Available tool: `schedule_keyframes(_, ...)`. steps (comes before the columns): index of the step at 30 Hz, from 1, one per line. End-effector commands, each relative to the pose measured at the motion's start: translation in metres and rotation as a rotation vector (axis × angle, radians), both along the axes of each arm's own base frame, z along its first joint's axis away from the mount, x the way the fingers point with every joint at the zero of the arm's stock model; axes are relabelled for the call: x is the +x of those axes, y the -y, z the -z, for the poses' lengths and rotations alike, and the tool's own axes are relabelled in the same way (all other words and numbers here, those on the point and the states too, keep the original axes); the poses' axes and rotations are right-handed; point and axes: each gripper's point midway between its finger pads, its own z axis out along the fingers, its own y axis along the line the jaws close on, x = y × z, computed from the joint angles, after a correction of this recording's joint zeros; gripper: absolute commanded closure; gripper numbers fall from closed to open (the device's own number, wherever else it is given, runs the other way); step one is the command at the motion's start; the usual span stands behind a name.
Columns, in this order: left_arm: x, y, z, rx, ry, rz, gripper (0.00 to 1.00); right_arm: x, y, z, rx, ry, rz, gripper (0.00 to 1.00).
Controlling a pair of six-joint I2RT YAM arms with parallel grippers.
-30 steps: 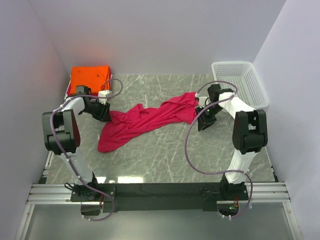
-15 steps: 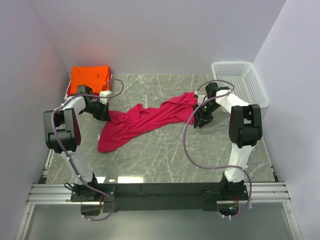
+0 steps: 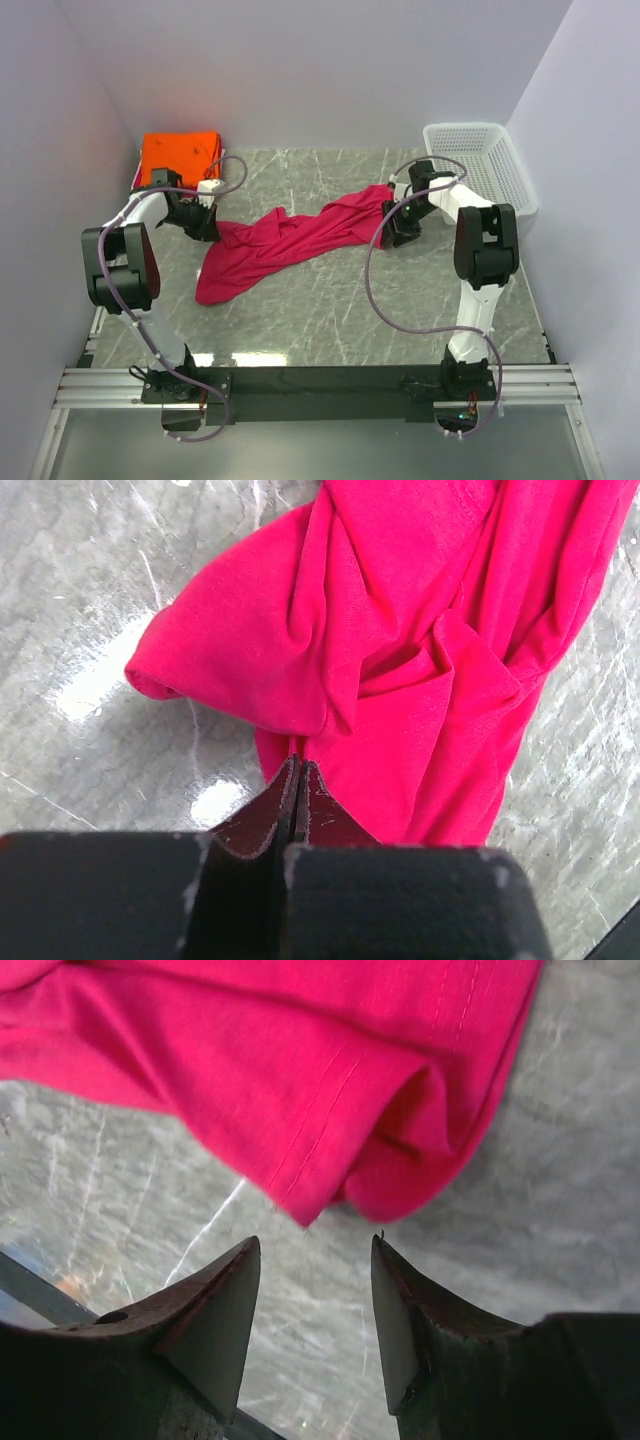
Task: Fold and stack the t-shirts
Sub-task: Flatten the tshirt out
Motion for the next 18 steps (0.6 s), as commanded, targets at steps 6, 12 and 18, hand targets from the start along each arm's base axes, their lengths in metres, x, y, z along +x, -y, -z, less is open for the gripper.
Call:
schedule_keyframes(6, 0.000, 0.008, -0.035, -0.034, 0.061, 0.055, 0.99, 0.012, -0.022, 0.008, 0.086, -0.007, -0.012, 0.80)
schedule_keyframes(12, -0.024, 0.006, -0.053, 0.005, 0.081, 0.106, 0.99, 0.010, -0.008, -0.027, 0.076, 0.089, -0.028, 1.00)
schedule_keyframes(18, -0.051, 0.002, -0.091, 0.013, 0.161, 0.174, 0.99, 0.005, 0.022, -0.077, 0.030, 0.227, -0.038, 1.00)
